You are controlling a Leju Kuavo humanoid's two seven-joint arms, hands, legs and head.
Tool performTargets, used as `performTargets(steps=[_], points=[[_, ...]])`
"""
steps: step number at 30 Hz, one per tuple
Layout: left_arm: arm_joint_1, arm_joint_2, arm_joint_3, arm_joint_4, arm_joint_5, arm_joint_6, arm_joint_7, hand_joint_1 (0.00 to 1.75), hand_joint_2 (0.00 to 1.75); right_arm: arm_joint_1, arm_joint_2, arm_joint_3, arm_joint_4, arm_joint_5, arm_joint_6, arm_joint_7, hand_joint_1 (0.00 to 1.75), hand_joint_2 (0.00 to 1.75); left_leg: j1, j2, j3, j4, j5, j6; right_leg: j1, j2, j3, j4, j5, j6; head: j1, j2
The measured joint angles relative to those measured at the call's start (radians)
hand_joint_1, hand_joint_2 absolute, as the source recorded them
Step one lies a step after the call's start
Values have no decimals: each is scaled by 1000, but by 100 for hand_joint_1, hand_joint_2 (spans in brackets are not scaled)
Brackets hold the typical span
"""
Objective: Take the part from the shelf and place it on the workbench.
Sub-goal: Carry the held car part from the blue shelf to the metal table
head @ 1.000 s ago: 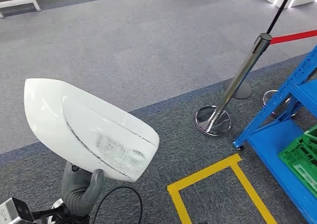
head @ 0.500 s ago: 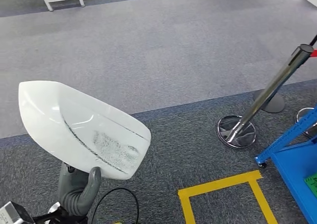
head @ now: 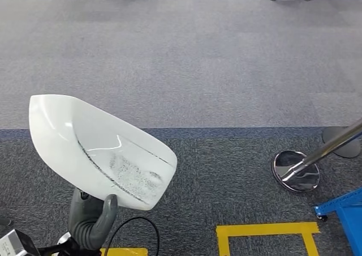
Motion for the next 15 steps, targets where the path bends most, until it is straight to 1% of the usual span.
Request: performTargets(steps=[1, 2, 3, 4, 5, 6, 7, 8, 9, 10, 11, 12, 13, 14, 15], points=[[-3, 0, 1, 1, 2, -6, 0, 175, 175, 1, -1, 5, 0, 6, 2, 2, 0, 0, -1, -15, 1, 0, 0, 0, 0, 2, -3, -14, 26, -1, 0, 0], [-5, 1, 2, 2, 3, -11, 0, 175, 175, 1, -1, 11, 0, 10, 2, 3, 0, 0, -1, -29, 2, 1, -1, -1, 0, 9, 12, -66, 67, -4, 0, 0], [-7, 1, 3, 3, 3, -15, 0, 175, 175, 0, -2, 15, 0, 12, 2, 4, 0, 0, 0, -42, 3, 2, -1, -2, -1, 28, 37, -136, 109, -6, 0, 0], [-9, 1, 4, 4, 3, -18, 0, 175, 175, -1, -2, 18, 0, 14, 1, 4, 0, 0, 0, -55, 2, 5, -3, -5, -4, 50, 64, -204, 137, -8, 0, 0], [-11, 0, 5, 4, 2, -21, 0, 175, 175, -1, -3, 21, 0, 16, 1, 5, 0, 0, 0, -67, 0, 6, -3, -9, -4, 70, 86, -251, 153, -10, 0, 0], [-13, 0, 5, 5, 1, -23, 1, 175, 175, -2, -3, 23, 0, 18, 1, 5, 0, 0, 2, -77, -3, 7, -3, -15, -4, 82, 98, -272, 155, -12, 0, 0], [-14, 0, 6, 5, 0, -24, 1, 175, 175, -3, -3, 25, 0, 21, 1, 6, 0, 0, 3, -88, -6, 7, -1, -21, -3, 79, 104, -277, 152, -15, -1, 0], [-14, 1, 6, 6, -1, -25, 1, 175, 175, -3, -3, 27, 0, 23, 1, 7, 0, 0, 5, -96, -8, 5, 1, -27, -2, 69, 107, -279, 154, -19, 0, 0], [-15, 1, 7, 6, -2, -27, 1, 175, 175, -3, -4, 28, 0, 25, 0, 8, 0, 0, 5, -83, -9, 8, -1, -32, -2, 57, 111, -283, 156, -24, -1, 0], [-17, 1, 7, 6, -1, -32, 1, 175, 175, -3, -5, 30, 0, 25, 0, 8, 0, 0, 3, -60, -16, 23, -12, -37, -3, 43, 115, -288, 158, -31, -4, 0], [-20, 2, 7, 7, 2, -39, 1, 175, 175, -2, -5, 32, 0, 25, -1, 9, 0, 0, 2, -30, -31, 57, -32, -41, -3, 29, 119, -293, 159, -37, -6, 0], [-24, 2, 7, 8, 5, -47, 1, 175, 175, -1, -6, 33, 0, 23, -3, 9, 0, 0, 3, 0, -55, 110, -61, -45, -2, 15, 122, -295, 159, -41, -9, 0], [-28, 2, 7, 12, 9, -60, 1, 175, 175, 1, -6, 34, 0, 19, -5, 9, 0, 0, 5, 14, -87, 177, -92, -49, 0, -1, 123, -295, 157, -44, -11, 0], [-32, 2, 8, 19, 11, -72, 1, 175, 175, 3, -6, 34, 1, 14, -8, 9, 0, 0, 7, 19, -116, 237, -114, -52, 1, -17, 124, -295, 155, -45, -11, 0], [-35, 2, 9, 28, 11, -85, 1, 175, 175, 4, -6, 33, 1, 8, -11, 8, 0, 0, 10, 22, -133, 272, -120, -54, 1, -32, 125, -295, 153, -46, -11, 0]])
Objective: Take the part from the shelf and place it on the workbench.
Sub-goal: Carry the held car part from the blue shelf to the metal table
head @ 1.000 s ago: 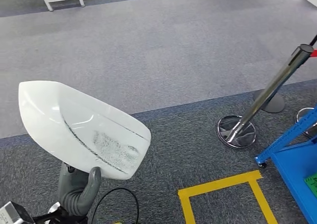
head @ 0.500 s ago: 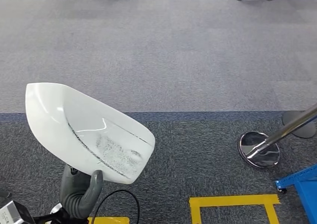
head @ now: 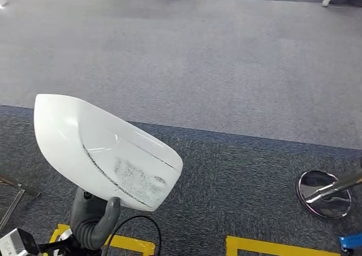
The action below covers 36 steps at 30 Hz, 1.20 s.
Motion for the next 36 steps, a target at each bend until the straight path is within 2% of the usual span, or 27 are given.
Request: performTargets(steps=[1, 2, 3, 4, 5, 6, 7, 8, 9, 10, 11, 13, 14, 15, 16, 19, 25, 27, 28, 29, 30, 31, 32, 33, 34, 35, 36], points=[[-4, 0, 1, 9, -1, -11, 0, 175, 175, 1, 0, 0, 0, -5, -2, 0, 0, 0, 2, 3, 0, -1, 13, -1, 0, -14, 2, 0, -2, 1, 0, 0], [-8, 0, 2, 18, -4, -20, 0, 175, 175, 0, 0, 0, 0, -8, -3, -1, 0, 0, 3, 9, 22, -42, 43, -1, 0, -27, 5, 0, -4, 3, 0, 0], [-12, -1, 2, 24, -6, -25, 0, 175, 175, 0, 0, 0, 0, -10, -4, 0, 0, 0, 4, 24, 56, -109, 78, 1, 0, -38, 9, 0, -7, 5, 0, 0], [-18, -2, 2, 29, -6, -28, 0, 175, 175, 0, 0, 0, 0, -11, -3, 2, 0, 0, -1, 50, 92, -177, 102, 4, 3, -48, 14, 1, -11, 9, 0, 0], [-23, -4, 2, 34, -6, -31, 0, 175, 175, 0, 0, -1, 0, -11, -2, 6, 0, 0, -5, 71, 118, -229, 117, 9, 5, -57, 17, 1, -15, 14, 0, 0], [-28, -6, 3, 39, -3, -34, 1, 175, 175, 0, 0, -1, 0, -11, 1, 12, 0, 0, -9, 86, 131, -257, 119, 14, 7, -67, 20, 1, -18, 19, 0, 0], [-31, -8, 4, 44, -1, -38, 1, 175, 175, -1, 0, -1, 0, -9, 3, 18, 0, 0, -13, 88, 133, -265, 115, 19, 9, -78, 23, 1, -20, 24, 0, 0], [-32, -10, 5, 48, 3, -42, 1, 175, 175, -2, 0, -1, 0, -7, 4, 24, 0, 0, -14, 74, 131, -267, 116, 25, 8, -88, 26, -1, -22, 29, 0, 0], [-31, -13, 6, 51, 7, -45, 1, 175, 175, -3, 0, -1, 0, -5, 4, 28, 0, 0, -12, 63, 132, -271, 118, 31, 6, -87, 28, -1, -27, 36, 0, 0], [-30, -15, 8, 54, 10, -47, 0, 175, 175, -4, 0, -1, 0, -4, 2, 30, 0, 0, -10, 51, 134, -274, 120, 36, 4, -69, 25, 10, -38, 42, 1, 0], [-30, -18, 10, 57, 13, -50, 0, 175, 175, -4, 0, -1, -1, -2, 0, 30, 0, 0, -8, 41, 135, -277, 122, 42, 3, -41, 10, 42, -58, 46, 4, 0], [-30, -24, 17, 62, 16, -57, 0, 175, 175, -1, 0, -1, -1, 1, -6, 30, 0, 0, -5, 18, 135, -278, 123, 49, 1, 16, -54, 167, -117, 50, 9, 0], [-29, -25, 20, 65, 16, -60, 0, 175, 175, 1, 0, -1, -1, 2, -8, 30, 0, 0, -6, 5, 134, -278, 123, 51, 1, 27, -93, 236, -141, 50, 11, 0], [-28, -25, 22, 67, 16, -63, 0, 175, 175, 4, 0, -1, -1, 2, -10, 30, 0, 0, -6, -9, 134, -277, 123, 51, 2, 30, -121, 282, -148, 50, 11, 0], [-28, -26, 25, 70, 16, -64, 0, 175, 175, 6, 0, -1, -1, 3, -11, 30, 0, 0, -7, -24, 135, -277, 123, 51, 2, 32, -134, 291, -136, 49, 11, 0], [-27, -26, 31, 73, 15, -64, 0, 175, 175, 8, 0, -1, -1, 3, -11, 29, 0, 0, -6, -50, 136, -275, 123, 51, 2, 37, -120, 233, -77, 46, 10, 0], [-27, -27, 32, 74, 15, -64, 0, 175, 175, 8, 0, -1, -1, 3, -12, 29, 0, 0, -6, -54, 136, -275, 123, 51, 1, 39, -110, 209, -62, 45, 10, 0], [-27, -28, 34, 76, 15, -62, 0, 175, 175, 8, 0, -1, -1, 3, -12, 29, 0, 0, -6, -64, 137, -273, 122, 50, 0, 52, -83, 146, -27, 43, 11, 0], [-27, -29, 36, 81, 15, -56, 0, 175, 175, 7, 0, -1, 0, 4, -13, 29, 0, 0, -5, -78, 134, -272, 122, 44, -1, 69, -60, 99, -12, 40, 11, 0], [-28, -30, 38, 89, 15, -50, 0, 175, 175, 6, 0, -1, 0, 6, -14, 29, 0, 0, -5, -71, 124, -254, 111, 33, -2, 73, -36, 52, 1, 31, 8, 0], [-28, -31, 39, 99, 14, -45, 0, 175, 175, 6, -1, -1, 0, 8, -15, 30, 0, 0, -4, -54, 91, -188, 78, 21, -2, 62, -21, 26, 2, 22, 6, 0], [-28, -31, 41, 109, 14, -39, 0, 175, 175, 7, -1, -2, 1, 10, -15, 30, 0, 0, -3, -36, 53, -111, 42, 8, -2, 46, -6, 4, 1, 12, 3, 0], [-28, -31, 41, 116, 14, -37, 0, 175, 175, 9, -1, -2, 1, 11, -16, 30, 0, 0, -2, -7, 18, -35, 9, 0, -1, 16, -1, 0, 0, 4, 1, 0], [-26, -30, 42, 120, 14, -36, 0, 175, 175, 11, -1, -3, 1, 12, -16, 30, 0, 0, 0, 1, -3, 13, -3, -3, 0, -5, 1, 0, -3, 3, 1, 0], [-25, -29, 42, 123, 14, -34, 0, 175, 175, 11, -1, -3, 1, 13, -16, 30, 0, 0, 1, 5, 7, -7, 18, -3, 0, -18, 4, 1, -6, 3, 1, 0], [-24, -28, 43, 125, 14, -33, 0, 175, 175, 10, -1, -3, 1, 15, -16, 30, 0, 0, 1, 13, 36, -63, 54, -1, 0, -31, 9, 1, -10, 5, 1, 0], [-23, -28, 43, 126, 14, -31, 0, 175, 175, 10, -1, -4, 1, 17, -15, 30, 0, 0, -1, 36, 72, -134, 86, 2, 1, -42, 15, 1, -14, 8, 1, 0]])
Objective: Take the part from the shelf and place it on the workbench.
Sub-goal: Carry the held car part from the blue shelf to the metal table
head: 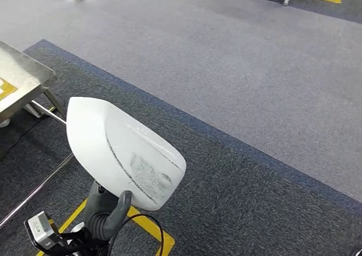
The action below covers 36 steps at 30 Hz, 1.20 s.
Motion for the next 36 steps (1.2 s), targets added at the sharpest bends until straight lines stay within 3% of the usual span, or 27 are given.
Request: performTargets(steps=[2, 3, 5, 6, 8, 9, 11, 12, 13, 14, 16, 18, 19, 21, 23, 25, 27, 28, 30, 31, 33, 34, 36], points=[[0, 0, 0, 1, 0, 3, 0, 175, 175, 0, 0, 0, 0, 3, 1, 0, 0, 0, -9, 46, 53, -108, 32, 10, 5, -21, 9, 1, -9, 9, 0, 0], [0, 0, 1, 2, 1, 4, 0, 175, 175, -1, 0, 0, 0, 4, 1, 0, 0, 0, -13, 57, 60, -127, 30, 14, 8, -31, 13, 1, -13, 15, 0, 0], [3, 0, 3, 2, 1, 4, 0, 175, 175, -5, 0, 0, 0, 5, 1, 0, 0, 0, -14, 39, 59, -131, 29, 23, 9, -51, 18, -2, -19, 25, 1, 0], [4, 0, 5, 2, 1, 4, -1, 175, 175, -7, 0, 0, -1, 6, 1, 0, 0, 0, -12, 27, 60, -134, 30, 28, 7, -39, 19, 2, -26, 31, 3, 0], [4, -1, 7, 2, 1, 4, -1, 175, 175, -10, 0, 0, -1, 7, 1, 0, 0, 0, -5, 4, 62, -140, 35, 39, 3, 18, -9, 61, -64, 40, 8, 0], [3, -2, 7, 2, 2, 6, -2, 175, 175, -10, 0, 0, -1, 8, 1, 0, 0, 0, -4, -8, 62, -140, 35, 42, 2, 50, -41, 122, -93, 42, 11, 0], [2, -2, 8, 5, 6, 17, -2, 175, 175, -7, 0, -1, -1, 8, 1, 2, 0, 0, -3, -34, 61, -139, 35, 46, 1, 71, -116, 255, -138, 43, 13, 0], [2, 0, 7, 7, 5, 25, -2, 175, 175, -6, 0, -1, -1, 10, 2, 5, 0, 0, -3, -49, 62, -139, 35, 46, 1, 73, -140, 286, -135, 42, 13, 0], [1, 3, 6, 11, 3, 32, -1, 175, 175, -5, 0, -1, -1, 13, 4, 9, 0, 0, -3, -64, 62, -139, 35, 46, 1, 75, -146, 279, -113, 41, 13, 0], [1, 6, 5, 14, 0, 37, -1, 175, 175, -4, 0, 0, -1, 16, 5, 14, 0, 0, -3, -79, 64, -138, 35, 46, 1, 80, -133, 233, -74, 39, 13, 0], [1, 12, 2, 18, -3, 38, -1, 175, 175, -3, -1, 0, -1, 20, 6, 18, 0, 0, -3, -106, 63, -135, 33, 41, -3, 119, -80, 96, -2, 34, 12, 0], [1, 16, 0, 19, -1, 36, -1, 175, 175, -3, -2, 0, 0, 20, 7, 19, 0, 0, -3, -127, 58, -133, 33, 31, -5, 154, -43, 22, 18, 28, 12, 0], [2, 18, -1, 19, 0, 35, -1, 175, 175, -3, -2, 0, 0, 21, 7, 20, 0, 0, -2, -137, 56, -133, 35, 24, -4, 155, -37, 15, 14, 25, 12, 0], [6, 21, -1, 19, 0, 33, -1, 175, 175, -4, -4, -1, 0, 21, 7, 22, 0, 0, 0, -147, 52, -133, 36, 12, -5, 134, -31, 9, 18, 15, 11, 0], [7, 24, -1, 20, 1, 33, -1, 175, 175, -3, -5, -1, 0, 22, 7, 22, 0, 0, -3, -106, 32, -86, 4, 3, -8, 107, -26, 1, 21, 4, 5, 0], [6, 27, -1, 20, 1, 32, -2, 175, 175, -1, -5, -1, 0, 22, 7, 22, 0, 0, -3, -50, -21, 35, -60, -5, -6, 78, -22, 0, 18, -3, -1, 0], [7, 30, -1, 21, 1, 32, -2, 175, 175, 2, -6, -1, 1, 22, 7, 23, 0, 0, 0, -35, -68, 137, -94, -10, -3, 46, -19, 0, 14, -5, -1, 0], [8, 31, -1, 22, 1, 32, -2, 175, 175, 3, -6, -1, 1, 22, 6, 23, 0, 0, 1, -32, -69, 141, -85, -11, -3, 32, -17, 0, 11, -5, -1, 0], [10, 33, -1, 23, -1, 34, -2, 175, 175, 2, -6, -1, 0, 22, 6, 23, 0, 0, 0, -13, -15, 37, -20, -7, -2, 7, -9, 0, 5, -2, -1, 0], [11, 33, -2, 23, -4, 36, -2, 175, 175, 2, -6, -1, 0, 22, 6, 23, 0, 0, -4, 11, 20, -31, 7, -2, 0, -3, -4, 1, 1, 1, -1, 0], [12, 34, -3, 23, -8, 40, -1, 175, 175, 1, -6, -1, 1, 22, 6, 23, 0, 0, -12, 47, 62, -118, 30, 10, 5, -23, 2, 2, -6, 10, 0, 0], [14, 35, -4, 23, -10, 42, -1, 175, 175, 0, -6, -1, 1, 22, 5, 23, 0, 0, -16, 49, 64, -129, 26, 16, 7, -33, 5, 2, -8, 15, 1, 0], [21, 35, -5, 23, -10, 44, -1, 175, 175, -4, -6, -1, 0, 22, 5, 23, 0, 0, -14, 27, 63, -136, 29, 27, 7, -44, 9, 0, -15, 26, 2, 0]])
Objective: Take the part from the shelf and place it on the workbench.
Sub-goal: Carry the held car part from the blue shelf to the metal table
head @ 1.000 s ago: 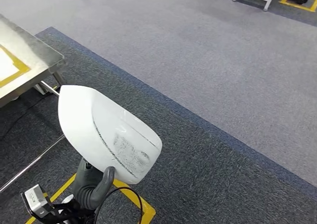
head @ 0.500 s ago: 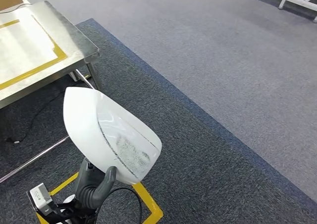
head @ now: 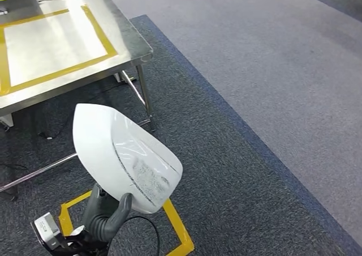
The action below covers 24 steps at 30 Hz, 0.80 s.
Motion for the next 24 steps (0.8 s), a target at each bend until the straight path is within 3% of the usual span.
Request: performTargets(steps=[2, 4, 6, 7, 8, 9, 11, 13, 15, 16, 17, 19, 21, 22, 23, 24], points=[[1, -1, -1, 0, 1, 2, 0, 175, 175, -2, 0, 0, 0, 0, 0, -1, 0, 0, 6, -21, 2, -6, 4, 12, -3, 44, -14, 34, -28, 10, 3, 0], [-1, -2, -1, 0, 2, 3, 0, 175, 175, -1, 0, 0, 0, 0, -1, -1, 0, 0, 9, -43, 2, -7, 6, 20, -5, 101, -71, 151, -87, 15, 8, 0], [0, -2, -2, 0, 2, 3, 0, 175, 175, 3, 0, 0, 0, 1, -1, -1, 0, 0, 9, -70, 2, -6, 6, 23, -5, 116, -137, 272, -123, 17, 9, 0], [1, -2, -2, 0, 2, 3, 0, 175, 175, 4, 0, 0, 0, 1, -1, -1, 0, 0, 9, -84, 2, -6, 6, 23, -5, 117, -150, 286, -113, 16, 9, 0], [2, -2, -2, 0, 3, 3, 0, 175, 175, 5, 0, 0, 0, 1, -1, -1, 0, 0, 9, -99, 3, -5, 6, 23, -5, 120, -142, 257, -83, 15, 9, 0], [2, -2, -2, 0, 5, 3, 0, 175, 175, 6, 0, 0, 0, 2, -1, -1, 0, 0, 9, -114, 4, -3, 5, 22, -6, 129, -118, 194, -41, 12, 9, 0], [2, -2, -2, 0, 7, 2, 0, 175, 175, 6, 0, 0, 1, 3, -1, -1, 0, 0, 9, -140, 1, 1, 4, 17, -10, 176, -63, 63, 15, 7, 9, 0], [2, -2, -2, 0, 8, 2, 0, 175, 175, 5, 0, 0, 1, 4, -1, -2, 0, 0, 12, -161, -6, 3, 7, 6, -11, 205, -36, 13, 20, 1, 9, 0], [5, -2, -2, 0, 8, 2, 0, 175, 175, 4, 0, 0, 2, 5, -1, -3, 0, 0, 14, -178, -11, 1, 11, -7, -11, 187, -29, 7, 23, -8, 10, 0], [6, -2, -2, -1, 8, 2, 0, 175, 175, 4, 0, 0, 2, 5, -1, -3, 0, 0, 13, -167, -14, 8, 6, -13, -12, 175, -26, 4, 25, -14, 8, 0], [5, -2, -2, -2, 8, 2, 0, 175, 175, 4, 0, 0, 2, 6, -1, -4, 0, 0, 10, -144, -24, 30, -9, -18, -14, 161, -23, -1, 27, -20, 5, 0], [3, -2, -2, -3, 8, 2, 0, 175, 175, 6, -1, 0, 2, 6, -1, -6, 0, 0, 9, -86, -68, 131, -65, -26, -13, 130, -17, -5, 25, -30, -1, 0], [4, -2, -2, -3, 8, 2, 0, 175, 175, 8, -1, -1, 2, 7, 0, -7, 0, 0, 14, -66, -122, 248, -112, -34, -11, 98, -14, -4, 20, -33, -4, 0], [5, -1, -2, -3, 8, 1, 0, 175, 175, 8, -1, -1, 2, 8, 1, -9, 0, 0, 17, -63, -131, 270, -111, -36, -10, 83, -12, -4, 18, -33, -4, 0], [5, -1, -2, -3, 7, 0, 0, 175, 175, 8, -1, -2, 2, 8, 2, -11, 0, 0, 19, -59, -122, 253, -92, -37, -10, 69, -9, -3, 15, -32, -4, 0], [6, 0, -2, -3, 6, -1, 0, 175, 175, 6, -1, -3, 2, 8, 4, -13, 0, 0, 20, -50, -96, 201, -59, -37, -10, 56, -4, -3, 12, -31, -4, 0]])
